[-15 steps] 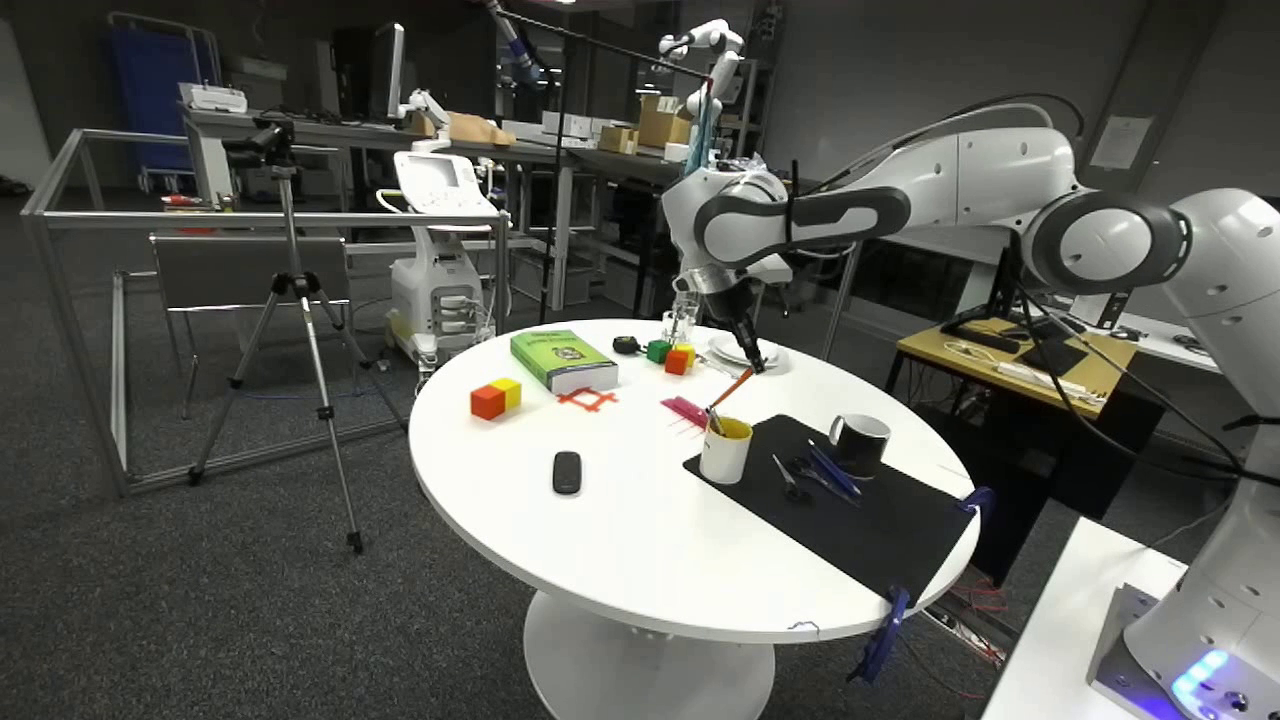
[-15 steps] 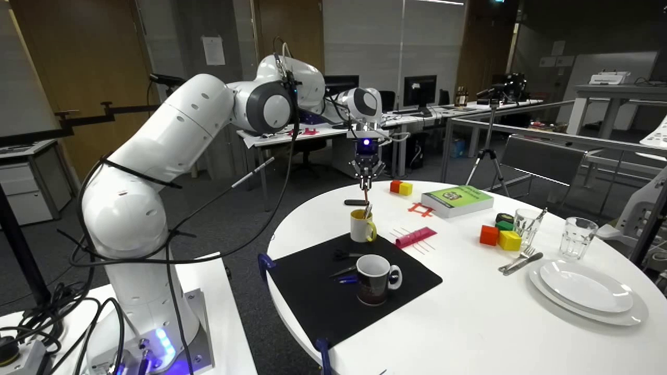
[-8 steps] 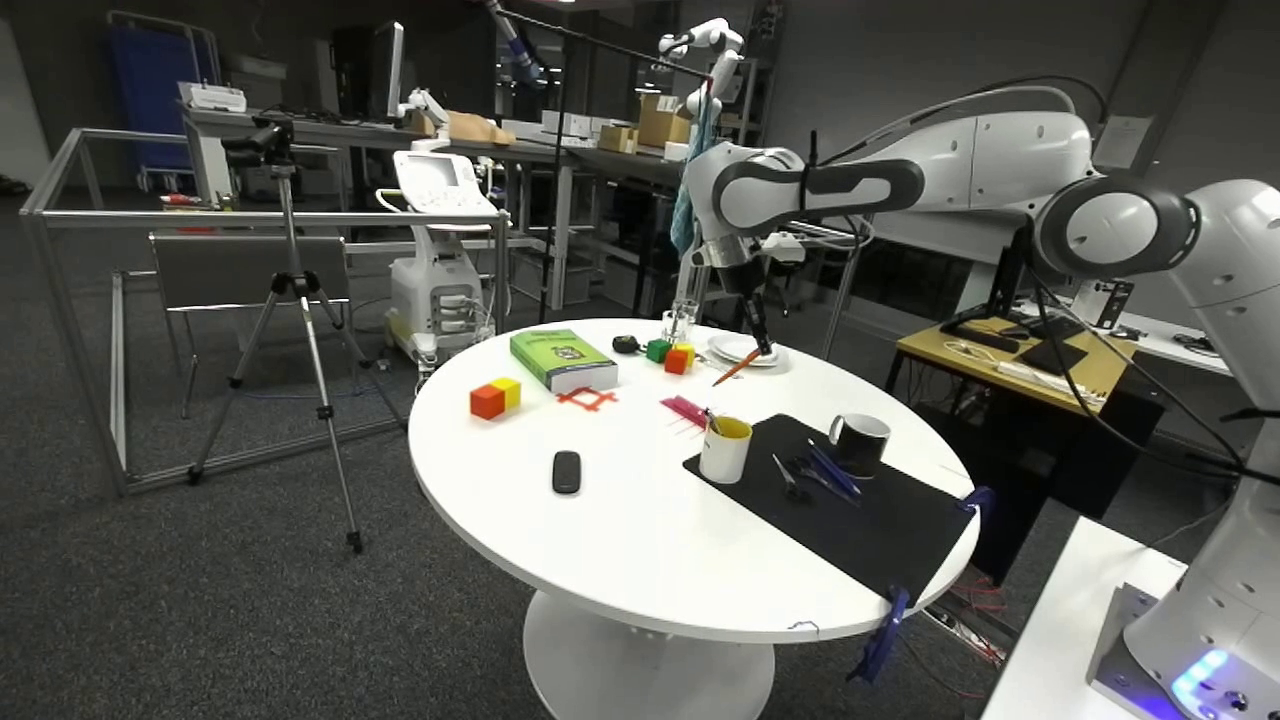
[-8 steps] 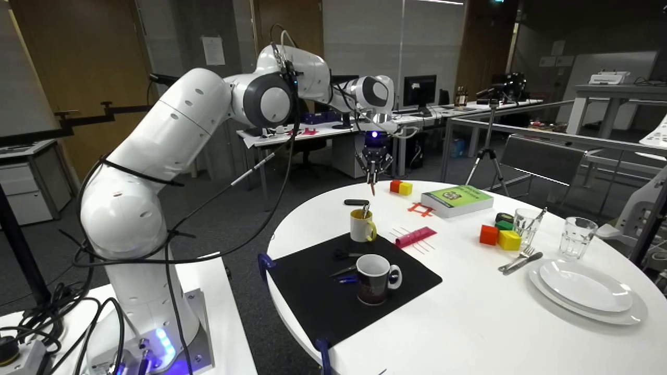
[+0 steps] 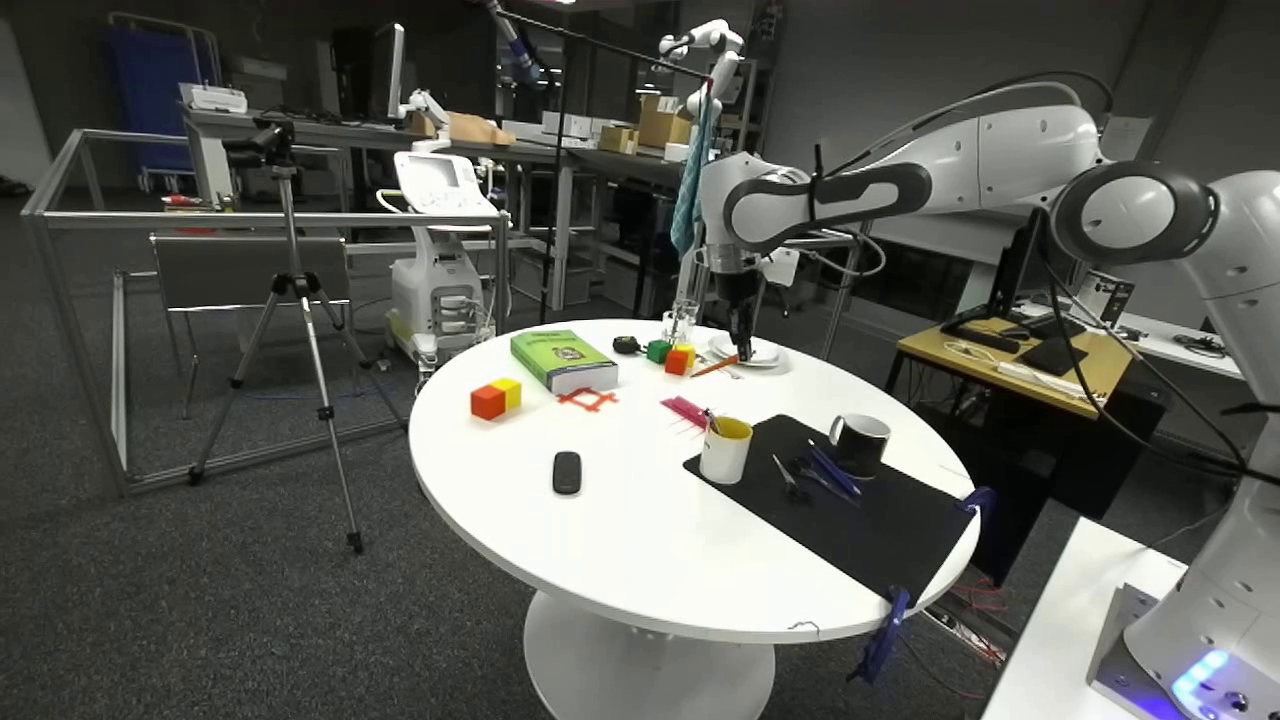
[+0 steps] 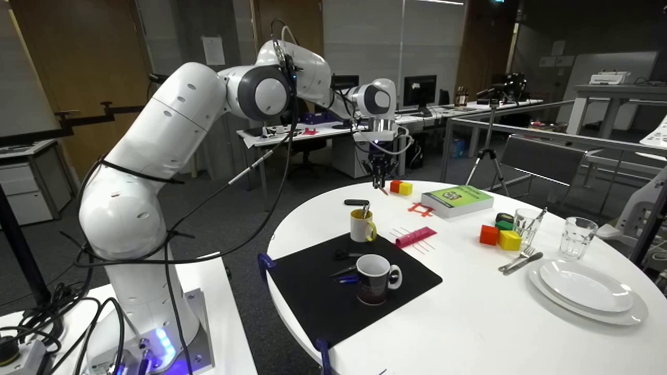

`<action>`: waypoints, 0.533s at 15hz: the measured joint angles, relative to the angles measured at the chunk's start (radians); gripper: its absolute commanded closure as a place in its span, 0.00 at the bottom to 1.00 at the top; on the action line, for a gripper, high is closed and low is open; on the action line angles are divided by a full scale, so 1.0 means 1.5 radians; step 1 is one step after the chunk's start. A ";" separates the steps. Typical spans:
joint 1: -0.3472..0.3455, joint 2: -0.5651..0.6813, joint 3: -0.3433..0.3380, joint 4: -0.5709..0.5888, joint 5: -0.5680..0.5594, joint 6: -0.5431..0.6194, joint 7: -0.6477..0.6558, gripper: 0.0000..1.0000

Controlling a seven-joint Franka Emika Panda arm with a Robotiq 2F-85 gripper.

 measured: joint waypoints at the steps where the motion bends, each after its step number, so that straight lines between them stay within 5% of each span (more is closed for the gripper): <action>1: -0.004 -0.008 -0.001 -0.021 0.000 0.028 0.019 0.96; 8: -0.018 -0.077 -0.022 -0.191 0.000 0.219 0.135 0.96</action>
